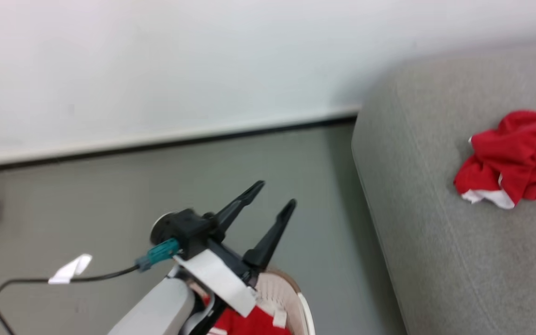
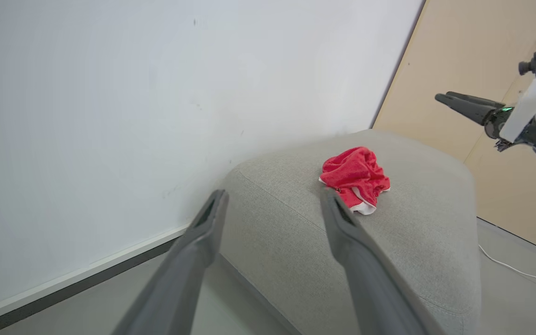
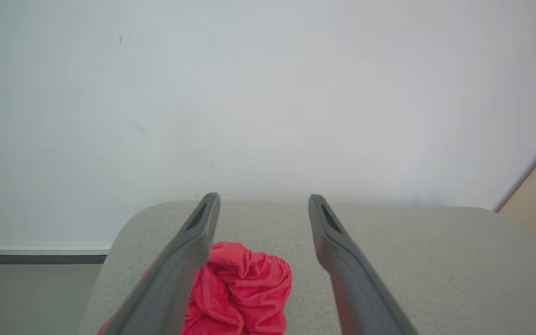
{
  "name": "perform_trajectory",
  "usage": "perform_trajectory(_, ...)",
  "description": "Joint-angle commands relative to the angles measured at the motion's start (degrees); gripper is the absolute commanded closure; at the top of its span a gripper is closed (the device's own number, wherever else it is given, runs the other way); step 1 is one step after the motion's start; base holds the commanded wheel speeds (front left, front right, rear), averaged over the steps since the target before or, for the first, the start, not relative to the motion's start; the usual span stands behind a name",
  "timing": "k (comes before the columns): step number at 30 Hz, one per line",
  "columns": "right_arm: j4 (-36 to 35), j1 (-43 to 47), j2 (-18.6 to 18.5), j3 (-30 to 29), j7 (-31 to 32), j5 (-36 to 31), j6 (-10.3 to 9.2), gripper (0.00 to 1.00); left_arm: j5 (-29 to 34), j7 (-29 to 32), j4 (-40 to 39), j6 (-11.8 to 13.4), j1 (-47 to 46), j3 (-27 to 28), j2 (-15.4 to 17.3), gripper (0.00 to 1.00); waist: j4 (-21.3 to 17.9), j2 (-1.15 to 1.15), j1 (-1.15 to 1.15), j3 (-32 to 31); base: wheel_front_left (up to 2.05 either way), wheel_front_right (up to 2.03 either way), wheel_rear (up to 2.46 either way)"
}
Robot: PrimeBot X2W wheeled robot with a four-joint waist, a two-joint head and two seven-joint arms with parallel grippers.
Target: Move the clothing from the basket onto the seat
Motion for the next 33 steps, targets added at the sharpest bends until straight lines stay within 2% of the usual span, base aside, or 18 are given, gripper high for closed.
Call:
perform_trajectory(1,-1.5,1.5,-0.6,-0.2,-0.5,-0.1,-0.13,0.00,0.7,0.0,0.5,0.1,1.6,1.3,-0.1,0.00,1.5,0.00,0.02,-4.4,0.00,0.00,0.00)
perform_trajectory(7,-8.4,5.5,0.2,-0.5,-2.0,1.3,-0.13,0.00,2.0,0.0,1.2,0.2,5.9,6.6,-0.7,0.00,3.4,0.00,0.02,-8.9,0.00,0.00,0.00)
perform_trajectory(13,-14.0,10.6,2.9,0.3,-2.6,2.6,-0.13,0.00,3.7,0.0,1.6,1.1,9.5,12.3,-1.3,0.00,5.4,0.00,0.02,-11.9,0.00,0.00,0.00)
perform_trajectory(23,-19.7,19.2,11.4,1.8,-3.3,4.5,-0.13,0.00,7.1,0.0,0.1,2.3,15.4,24.0,-2.6,0.00,8.5,0.00,0.02,-13.2,0.00,0.00,0.00)
perform_trajectory(33,-25.5,29.3,21.2,-3.9,-3.3,-3.1,-0.13,0.00,12.3,0.0,-1.3,2.2,21.3,34.3,-6.8,0.00,9.5,0.00,0.02,-13.9,0.00,0.00,0.00)
